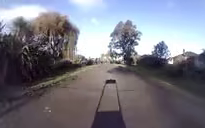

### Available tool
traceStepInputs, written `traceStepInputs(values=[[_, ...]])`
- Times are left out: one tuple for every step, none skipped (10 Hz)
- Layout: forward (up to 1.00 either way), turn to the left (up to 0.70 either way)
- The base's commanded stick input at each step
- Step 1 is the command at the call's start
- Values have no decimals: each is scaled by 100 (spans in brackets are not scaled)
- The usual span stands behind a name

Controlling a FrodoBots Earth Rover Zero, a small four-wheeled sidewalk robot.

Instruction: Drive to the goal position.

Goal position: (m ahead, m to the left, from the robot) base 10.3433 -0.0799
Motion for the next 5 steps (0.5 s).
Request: traceStepInputs(values=[[100,-40],[100,-40],[100,-33],[100,-20],[100,-6]])
